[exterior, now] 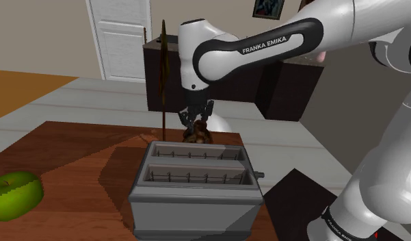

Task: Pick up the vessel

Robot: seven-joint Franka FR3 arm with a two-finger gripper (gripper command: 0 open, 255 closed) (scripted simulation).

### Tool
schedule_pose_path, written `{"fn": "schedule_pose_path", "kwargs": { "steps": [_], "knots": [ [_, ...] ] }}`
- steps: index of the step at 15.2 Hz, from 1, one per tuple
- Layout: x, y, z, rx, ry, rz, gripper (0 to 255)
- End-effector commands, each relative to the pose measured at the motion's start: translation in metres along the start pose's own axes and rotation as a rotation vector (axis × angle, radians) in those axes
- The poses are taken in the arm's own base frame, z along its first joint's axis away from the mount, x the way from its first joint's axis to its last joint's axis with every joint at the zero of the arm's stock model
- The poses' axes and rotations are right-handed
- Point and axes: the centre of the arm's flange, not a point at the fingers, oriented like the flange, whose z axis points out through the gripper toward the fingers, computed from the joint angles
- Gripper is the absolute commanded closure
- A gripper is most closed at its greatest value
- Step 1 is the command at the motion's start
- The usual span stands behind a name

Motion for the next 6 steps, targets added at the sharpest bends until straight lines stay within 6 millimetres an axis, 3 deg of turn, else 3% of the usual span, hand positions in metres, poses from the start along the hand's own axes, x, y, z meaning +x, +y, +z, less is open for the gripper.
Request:
{"fn": "schedule_pose_path", "kwargs": {
  "steps": [1,6],
  "knots": [
    [0.001,0.002,-0.012,0.001,0.001,0.000,255],
    [0.000,0.004,-0.029,0.001,0.001,0.000,255]
  ]
}}
